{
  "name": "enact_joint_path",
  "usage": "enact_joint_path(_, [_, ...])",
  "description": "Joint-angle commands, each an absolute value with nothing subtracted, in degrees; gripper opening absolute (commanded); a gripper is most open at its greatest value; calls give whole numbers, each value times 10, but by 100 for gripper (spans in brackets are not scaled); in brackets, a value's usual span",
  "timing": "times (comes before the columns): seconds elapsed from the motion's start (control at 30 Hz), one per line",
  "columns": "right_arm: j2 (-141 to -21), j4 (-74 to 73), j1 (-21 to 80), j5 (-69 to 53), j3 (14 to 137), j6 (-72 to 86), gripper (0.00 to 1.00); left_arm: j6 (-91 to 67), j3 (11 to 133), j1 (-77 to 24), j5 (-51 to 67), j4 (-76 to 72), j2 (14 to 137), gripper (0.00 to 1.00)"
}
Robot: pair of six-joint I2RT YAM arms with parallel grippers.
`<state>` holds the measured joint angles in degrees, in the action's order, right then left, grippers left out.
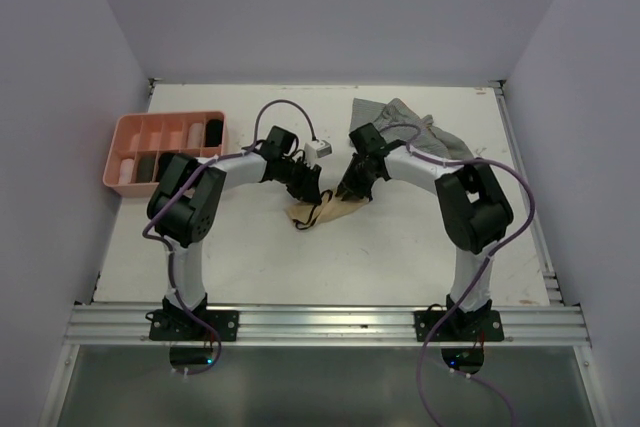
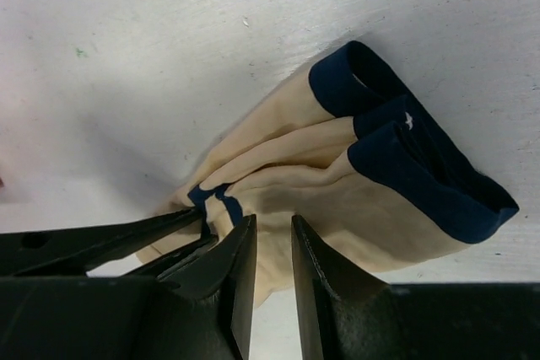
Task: Roll the underwear
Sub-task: Fold the underwear
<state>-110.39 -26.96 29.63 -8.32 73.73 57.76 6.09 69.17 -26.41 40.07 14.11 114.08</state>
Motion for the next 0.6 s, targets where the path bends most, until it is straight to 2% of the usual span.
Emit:
enact_joint_path(0.0, [-1114, -262, 304, -67, 758, 589, 27, 60, 669, -272, 371, 165, 1141, 24])
enact_joint_path(0.57, [-1144, -265, 321, -66, 781, 590, 32, 61, 673, -277, 373, 165, 1150, 24])
